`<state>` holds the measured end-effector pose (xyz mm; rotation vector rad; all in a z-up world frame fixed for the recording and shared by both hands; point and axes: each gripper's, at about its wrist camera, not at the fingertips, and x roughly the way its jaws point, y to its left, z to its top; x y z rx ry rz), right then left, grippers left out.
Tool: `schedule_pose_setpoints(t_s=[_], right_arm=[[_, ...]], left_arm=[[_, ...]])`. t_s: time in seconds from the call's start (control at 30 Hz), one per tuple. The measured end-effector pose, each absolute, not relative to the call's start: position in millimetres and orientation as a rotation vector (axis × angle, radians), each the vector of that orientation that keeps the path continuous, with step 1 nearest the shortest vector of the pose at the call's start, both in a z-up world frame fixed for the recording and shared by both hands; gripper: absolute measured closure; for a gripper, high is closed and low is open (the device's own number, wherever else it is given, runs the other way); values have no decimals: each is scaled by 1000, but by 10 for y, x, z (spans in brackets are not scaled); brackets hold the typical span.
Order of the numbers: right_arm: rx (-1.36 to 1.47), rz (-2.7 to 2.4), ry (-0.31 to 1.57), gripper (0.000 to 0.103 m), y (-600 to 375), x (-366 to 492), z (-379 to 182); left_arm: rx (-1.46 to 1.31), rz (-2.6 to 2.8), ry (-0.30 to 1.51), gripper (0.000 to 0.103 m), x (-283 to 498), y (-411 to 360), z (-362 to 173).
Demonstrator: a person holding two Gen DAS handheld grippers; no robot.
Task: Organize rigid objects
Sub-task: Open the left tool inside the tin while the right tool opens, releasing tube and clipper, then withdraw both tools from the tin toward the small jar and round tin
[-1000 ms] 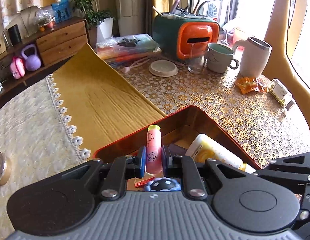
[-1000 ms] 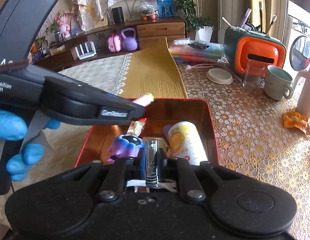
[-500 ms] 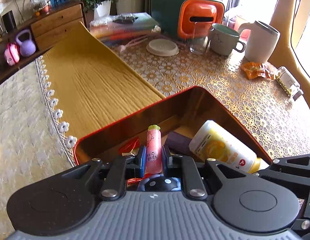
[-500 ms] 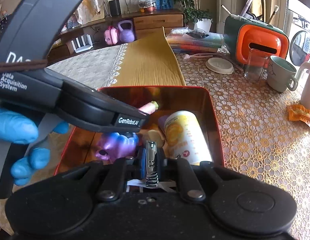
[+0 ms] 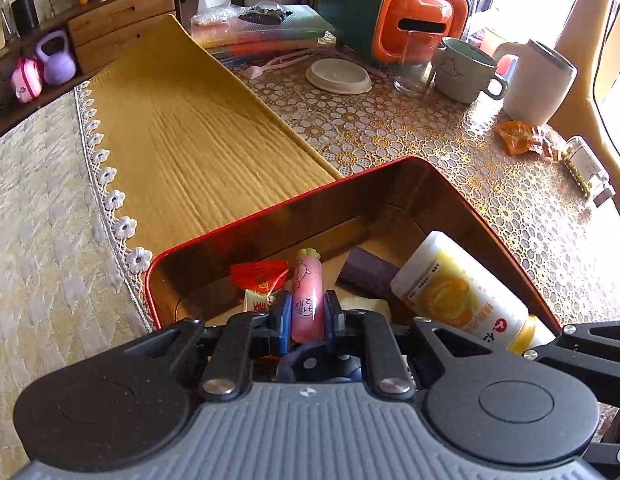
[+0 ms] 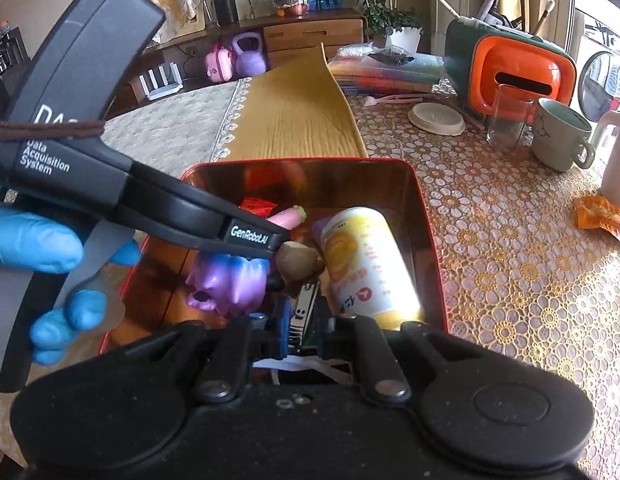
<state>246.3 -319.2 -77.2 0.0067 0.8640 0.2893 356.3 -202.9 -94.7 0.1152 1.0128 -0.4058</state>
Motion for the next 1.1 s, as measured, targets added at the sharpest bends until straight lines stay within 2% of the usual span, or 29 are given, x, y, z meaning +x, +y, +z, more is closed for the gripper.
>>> schedule_pose_setpoints(t_s=[0.2, 0.97, 1.03, 1.1], right_arm=[[30, 285, 858, 86, -3215, 2435, -698], [69, 260, 810, 77, -3217, 2129, -314], [67, 260, 809, 75, -3202, 2100, -297], [63, 263, 806, 71, -3182, 2062, -277]], left_arm=[[119, -413, 982, 87, 3475, -1997, -840], [98, -453, 862, 86, 2804, -1626, -320], [93, -456, 856, 82, 2749, -1580, -293], [71, -460, 858, 72, 2699, -1511, -269]])
